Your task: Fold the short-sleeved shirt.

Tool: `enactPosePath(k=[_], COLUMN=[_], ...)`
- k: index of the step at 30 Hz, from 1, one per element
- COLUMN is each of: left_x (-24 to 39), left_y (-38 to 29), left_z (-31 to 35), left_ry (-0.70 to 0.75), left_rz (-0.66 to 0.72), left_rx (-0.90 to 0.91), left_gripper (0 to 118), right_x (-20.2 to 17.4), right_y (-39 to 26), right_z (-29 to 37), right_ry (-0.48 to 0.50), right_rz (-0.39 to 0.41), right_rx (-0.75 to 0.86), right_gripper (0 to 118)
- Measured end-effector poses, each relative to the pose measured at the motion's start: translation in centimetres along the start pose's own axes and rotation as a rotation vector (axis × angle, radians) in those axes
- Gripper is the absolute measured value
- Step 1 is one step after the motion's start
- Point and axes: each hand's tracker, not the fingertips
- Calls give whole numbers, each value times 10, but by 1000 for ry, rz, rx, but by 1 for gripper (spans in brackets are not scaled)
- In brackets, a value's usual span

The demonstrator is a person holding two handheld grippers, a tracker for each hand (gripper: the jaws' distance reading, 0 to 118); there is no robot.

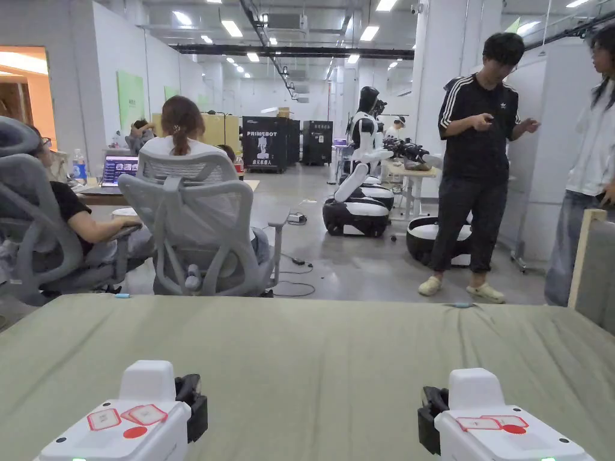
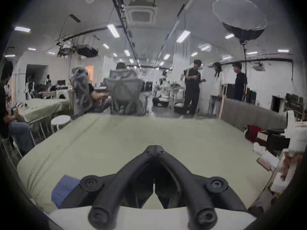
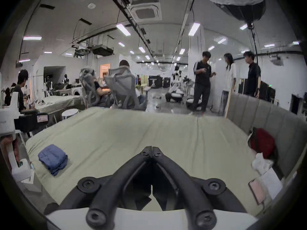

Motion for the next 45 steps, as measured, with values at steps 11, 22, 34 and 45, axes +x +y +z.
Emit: enactPosePath(k=[11, 22, 34, 45], left_x=[57, 74, 74, 73], left_y=[29, 19, 14, 16], left_z=[44, 41, 42, 46], left_ry=[12, 10, 18, 12], left_rz=[22, -72, -76, -63], left_rx=[92, 52, 52, 64], left_gripper=[0, 0, 41, 76], right_x=[19, 20, 19, 17], right_y=[22, 7, 5, 3], right_z=[25, 27, 32, 34], right_ry=[-95, -90, -81, -87], right_rz=[15, 28, 3, 1], right_rx=[72, 63, 71, 83], right_gripper=[0, 0, 25, 92])
